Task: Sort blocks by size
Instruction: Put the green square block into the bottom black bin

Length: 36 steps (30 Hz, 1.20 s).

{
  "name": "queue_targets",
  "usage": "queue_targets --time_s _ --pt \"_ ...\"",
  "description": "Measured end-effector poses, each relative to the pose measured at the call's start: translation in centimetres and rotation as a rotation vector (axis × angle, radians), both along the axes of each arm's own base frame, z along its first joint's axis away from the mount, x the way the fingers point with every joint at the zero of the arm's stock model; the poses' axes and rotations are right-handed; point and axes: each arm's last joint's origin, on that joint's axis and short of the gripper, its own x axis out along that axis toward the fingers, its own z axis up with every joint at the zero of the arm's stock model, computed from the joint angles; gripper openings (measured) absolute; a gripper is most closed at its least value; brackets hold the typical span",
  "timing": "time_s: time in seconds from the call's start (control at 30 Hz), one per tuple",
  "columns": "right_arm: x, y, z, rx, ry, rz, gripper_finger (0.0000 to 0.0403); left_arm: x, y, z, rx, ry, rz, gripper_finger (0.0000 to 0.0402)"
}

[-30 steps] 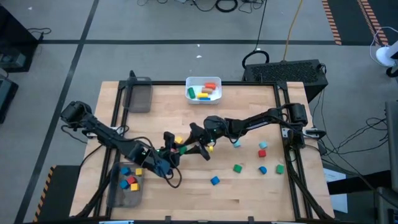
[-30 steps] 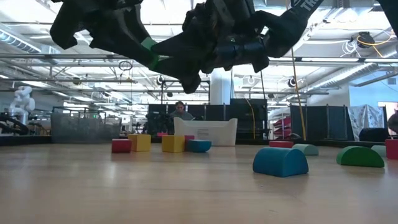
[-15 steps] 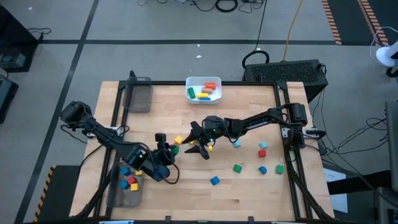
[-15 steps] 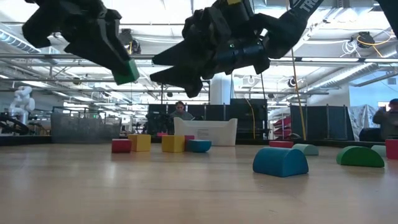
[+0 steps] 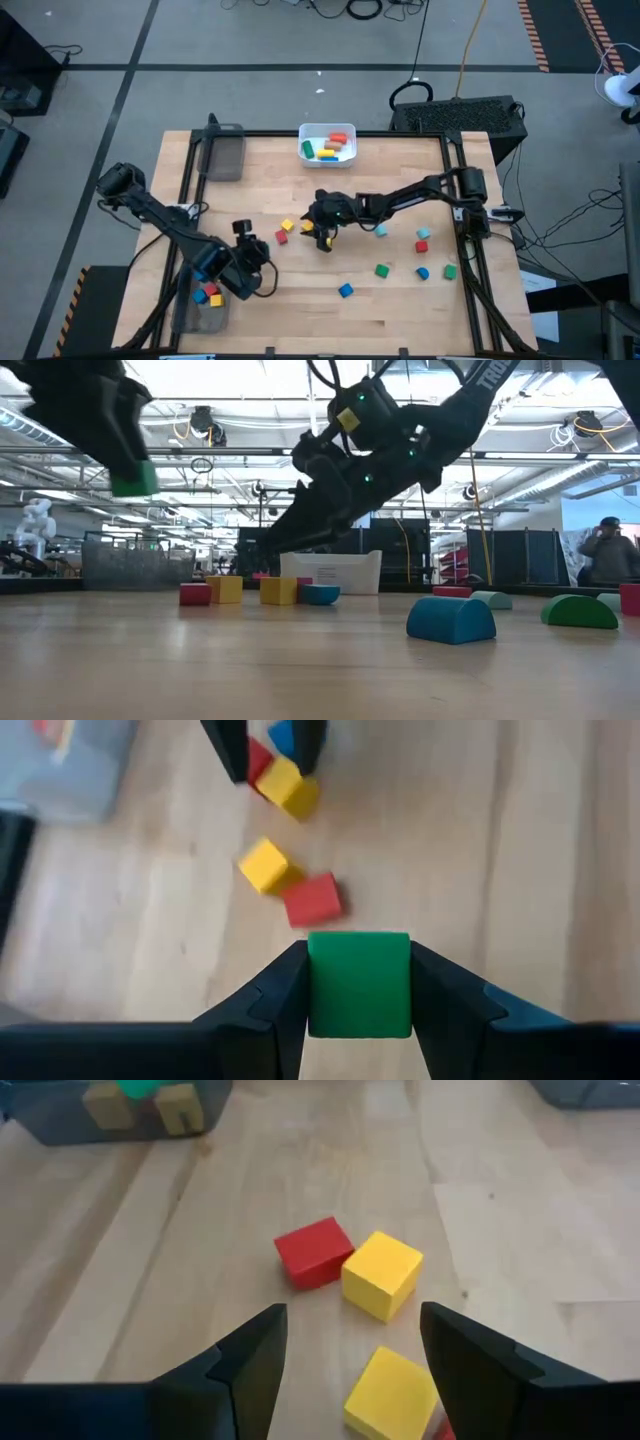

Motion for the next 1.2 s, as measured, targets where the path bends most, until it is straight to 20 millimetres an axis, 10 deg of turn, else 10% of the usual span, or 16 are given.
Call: queue_targets --time_s 1.2 --pt "0.0 -0.3 -0.2 -0.034 0.015 -0.114 0.0217 -8.4 -5.4 0.0 -0.317 0.386 0.241 0.0148"
